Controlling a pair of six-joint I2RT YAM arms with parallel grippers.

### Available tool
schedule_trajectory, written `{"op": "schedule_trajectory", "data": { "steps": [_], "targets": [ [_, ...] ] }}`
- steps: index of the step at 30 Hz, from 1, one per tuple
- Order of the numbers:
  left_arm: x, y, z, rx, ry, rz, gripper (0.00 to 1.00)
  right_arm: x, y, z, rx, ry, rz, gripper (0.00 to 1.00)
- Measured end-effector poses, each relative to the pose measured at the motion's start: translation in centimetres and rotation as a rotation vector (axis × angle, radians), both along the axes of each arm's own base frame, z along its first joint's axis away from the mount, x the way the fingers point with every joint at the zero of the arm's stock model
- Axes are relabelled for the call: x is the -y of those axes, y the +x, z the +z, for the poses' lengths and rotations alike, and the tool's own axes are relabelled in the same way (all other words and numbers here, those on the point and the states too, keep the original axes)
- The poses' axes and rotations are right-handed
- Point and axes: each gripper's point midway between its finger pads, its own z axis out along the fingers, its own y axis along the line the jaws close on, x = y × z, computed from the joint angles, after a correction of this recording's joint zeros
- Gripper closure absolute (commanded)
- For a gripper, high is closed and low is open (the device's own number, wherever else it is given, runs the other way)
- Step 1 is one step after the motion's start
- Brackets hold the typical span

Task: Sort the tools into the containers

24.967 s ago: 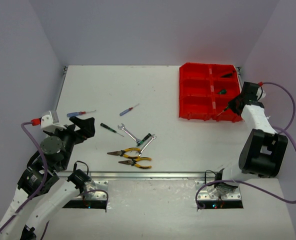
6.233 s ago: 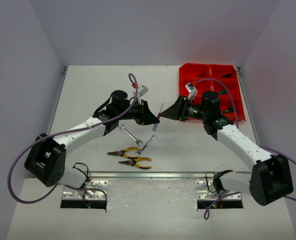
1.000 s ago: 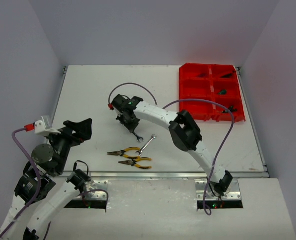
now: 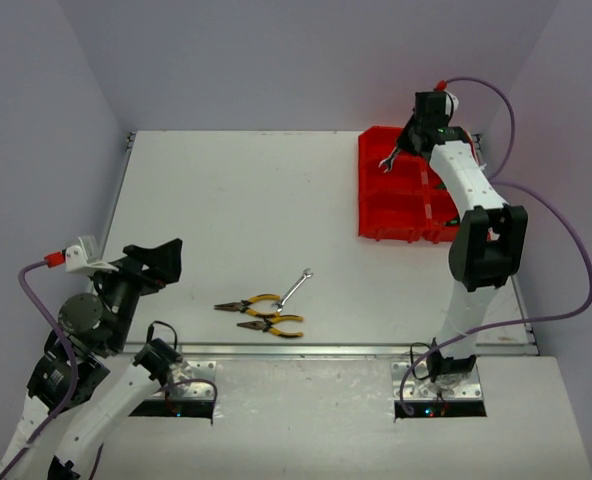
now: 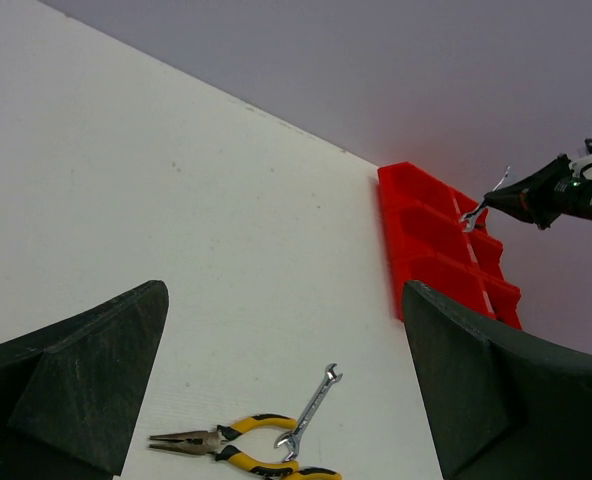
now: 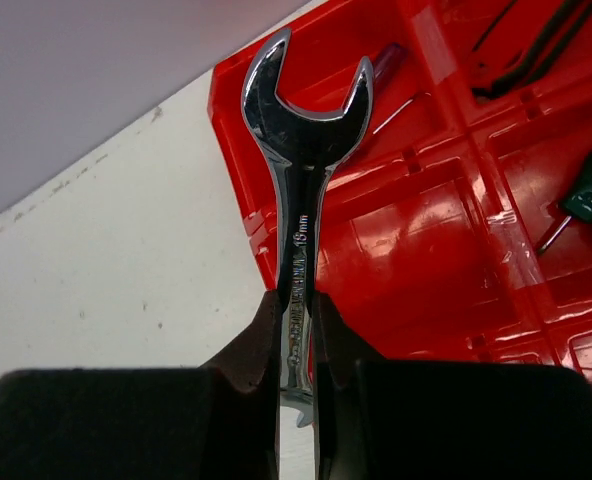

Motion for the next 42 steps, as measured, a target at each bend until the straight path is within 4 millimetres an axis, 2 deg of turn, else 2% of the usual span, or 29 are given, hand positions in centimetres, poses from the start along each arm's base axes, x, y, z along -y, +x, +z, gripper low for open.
{"op": "schedule_trajectory", "data": {
  "steps": [5, 10, 12, 26, 27, 28, 30, 37, 38, 41, 42],
  "targets": [
    [0.0, 0.0, 0.0, 0.001, -0.001, 0.0, 0.0, 1.1, 0.1, -3.3, 0.009, 0.091, -0.157, 1.0],
    [0.0, 0.0, 0.0, 0.001, 0.0, 0.0, 0.0, 2.2, -2.9, -9.1, -0.035, 0.144, -0.329, 1.0],
    [0.0, 0.0, 0.0, 0.001, 0.0, -0.001, 0.0, 2.4, -3.9, -10.6, -0.057, 0.16, -0.368, 1.0],
    [-0.1, -0.2, 0.1, 0.01, -0.006, 0.0, 0.0, 1.8, -0.5, -8.9, 0.053, 0.323, -0.454, 0.99],
    [-0.1, -0.2, 0.2, 0.012, -0.007, 0.0, 0.0, 1.8, -0.3, -8.9, 0.054, 0.333, -0.461, 0.9],
    [-0.1, -0.2, 0.2, 0.012, -0.008, 0.0, 0.0, 1.7, -0.4, -9.0, 0.051, 0.341, -0.468, 0.77],
    [-0.1, -0.2, 0.2, 0.013, -0.008, 0.0, 0.0, 1.7, -0.4, -9.2, 0.046, 0.354, -0.475, 0.61],
    [-0.1, -0.2, 0.2, 0.012, -0.008, -0.001, 0.0, 1.2, -0.1, -9.2, 0.046, 0.385, -0.463, 0.34],
    [-0.1, -0.2, 0.2, 0.012, -0.008, -0.001, 0.0, 1.1, -0.1, -9.2, 0.047, 0.39, -0.456, 0.33],
    [-0.1, -0.2, 0.2, 0.012, -0.008, -0.001, 0.0, 0.3, 0.1, -8.5, 0.049, 0.398, -0.395, 0.24],
    [-0.1, -0.2, 0.2, 0.012, -0.008, -0.001, 0.0, -0.2, 0.1, -8.0, 0.054, 0.396, -0.363, 0.17]
  ]
}}
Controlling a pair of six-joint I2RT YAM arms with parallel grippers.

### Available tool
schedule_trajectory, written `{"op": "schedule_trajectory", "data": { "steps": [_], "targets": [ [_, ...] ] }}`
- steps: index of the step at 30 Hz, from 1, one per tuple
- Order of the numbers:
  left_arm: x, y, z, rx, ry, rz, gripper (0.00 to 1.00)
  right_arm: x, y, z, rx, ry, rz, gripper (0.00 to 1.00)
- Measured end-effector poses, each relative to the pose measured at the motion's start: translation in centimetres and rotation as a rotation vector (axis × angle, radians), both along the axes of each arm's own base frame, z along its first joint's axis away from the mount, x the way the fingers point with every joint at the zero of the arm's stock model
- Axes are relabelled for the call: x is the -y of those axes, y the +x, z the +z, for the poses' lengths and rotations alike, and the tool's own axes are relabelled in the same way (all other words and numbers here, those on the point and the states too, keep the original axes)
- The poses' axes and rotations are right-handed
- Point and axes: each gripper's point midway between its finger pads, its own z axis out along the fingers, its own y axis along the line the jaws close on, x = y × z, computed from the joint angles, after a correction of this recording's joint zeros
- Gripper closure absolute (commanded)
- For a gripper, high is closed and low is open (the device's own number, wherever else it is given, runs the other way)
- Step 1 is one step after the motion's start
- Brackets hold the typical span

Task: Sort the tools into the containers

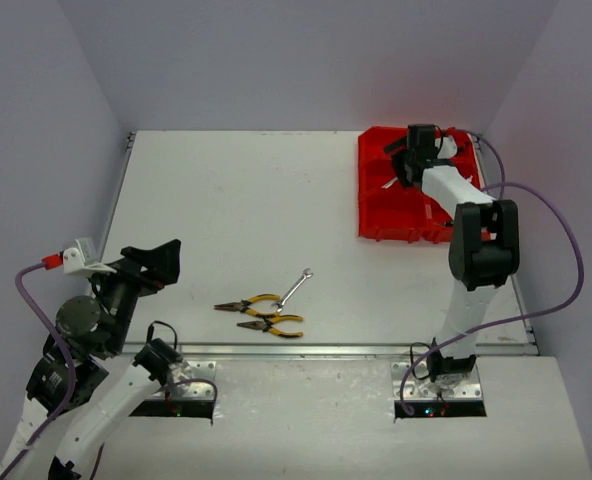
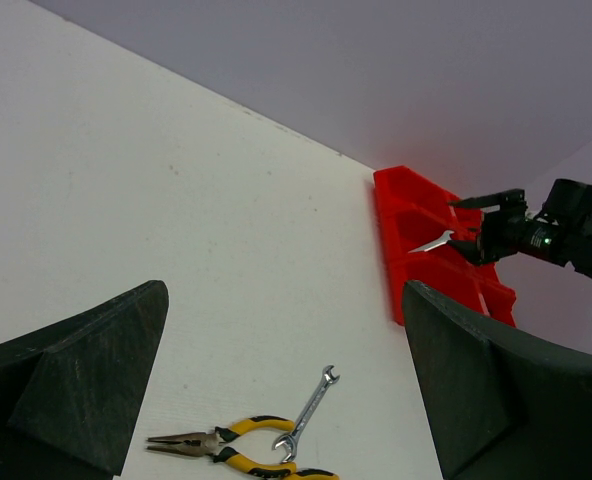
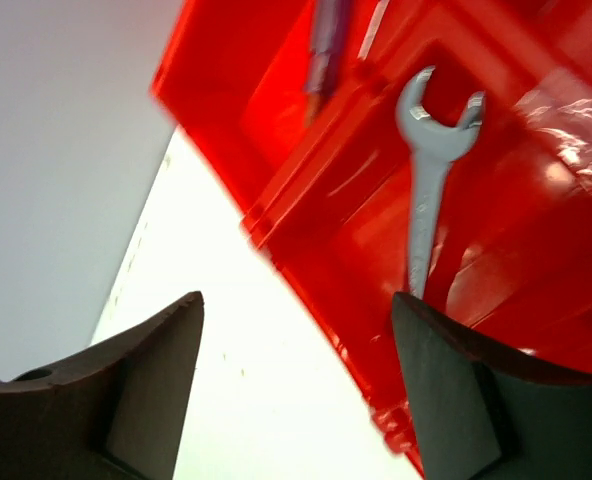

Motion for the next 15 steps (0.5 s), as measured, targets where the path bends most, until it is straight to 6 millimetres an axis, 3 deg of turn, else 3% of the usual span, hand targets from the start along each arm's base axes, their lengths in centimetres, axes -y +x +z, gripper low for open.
{"op": "schedule_trajectory", "data": {
  "steps": [3, 5, 8, 10, 13, 15],
  "targets": [
    [0.0, 0.0, 0.0, 0.0, 0.0, 0.0, 0.0, -2.1, -0.3, 2.9, 0.045, -0.047, 0.151, 0.03],
    [0.0, 0.0, 0.0, 0.0, 0.0, 0.001, 0.0, -4.4, -0.4, 5.8, 0.096, -0.114, 0.278, 0.01],
    [-0.1, 0.0, 0.0, -0.001, 0.0, 0.005, 0.0, -10.7, -1.8, 10.2, 0.173, -0.239, 0.514, 0.01],
    [-0.2, 0.0, 0.0, -0.001, -0.003, 0.014, 0.0, -15.6, -4.0, 12.6, 0.214, -0.32, 0.657, 0.01],
    [-0.8, -0.2, 0.2, 0.011, -0.018, 0.034, 0.0, -20.7, -9.4, 12.0, 0.188, -0.435, 0.748, 0.01],
    [-1.1, -0.5, 0.4, 0.027, -0.03, 0.045, 0.0, -23.2, -14.4, 9.3, 0.119, -0.469, 0.814, 0.01]
  ]
}}
